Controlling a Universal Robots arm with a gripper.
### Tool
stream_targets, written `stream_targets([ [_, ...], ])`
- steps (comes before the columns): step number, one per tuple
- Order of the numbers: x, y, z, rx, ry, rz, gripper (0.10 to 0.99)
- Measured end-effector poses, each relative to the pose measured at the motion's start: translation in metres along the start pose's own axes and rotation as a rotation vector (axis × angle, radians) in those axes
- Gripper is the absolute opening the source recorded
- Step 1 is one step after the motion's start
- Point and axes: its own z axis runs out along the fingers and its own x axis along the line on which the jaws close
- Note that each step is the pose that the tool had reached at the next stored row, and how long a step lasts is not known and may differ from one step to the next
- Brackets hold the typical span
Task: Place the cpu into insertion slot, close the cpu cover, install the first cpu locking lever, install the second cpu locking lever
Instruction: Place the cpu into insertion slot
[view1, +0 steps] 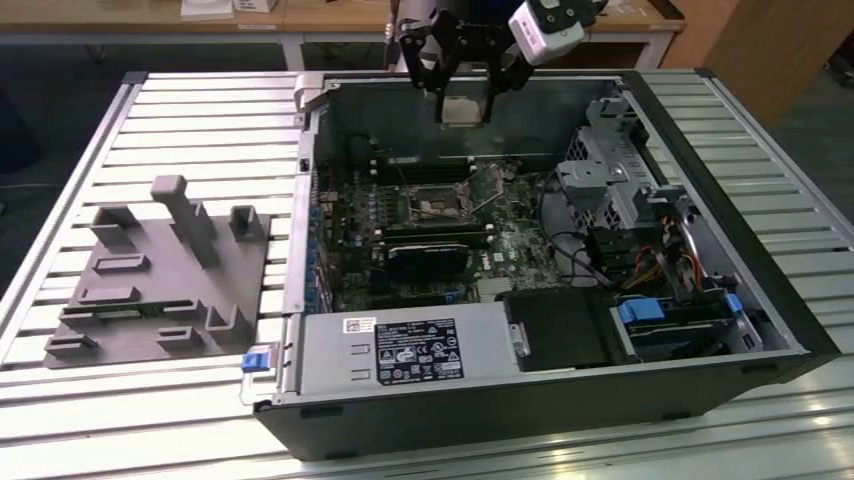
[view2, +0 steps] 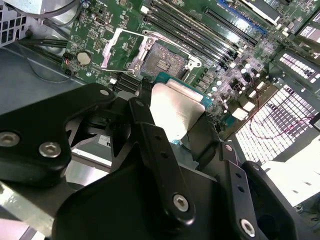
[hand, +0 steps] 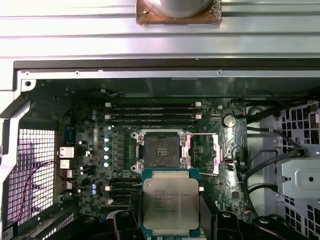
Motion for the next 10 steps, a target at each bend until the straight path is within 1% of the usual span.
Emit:
stream_targets([
  [10, 0.0001, -0.0008, 0.0087, 0.001, -0.0001, 0.000, 0.541],
])
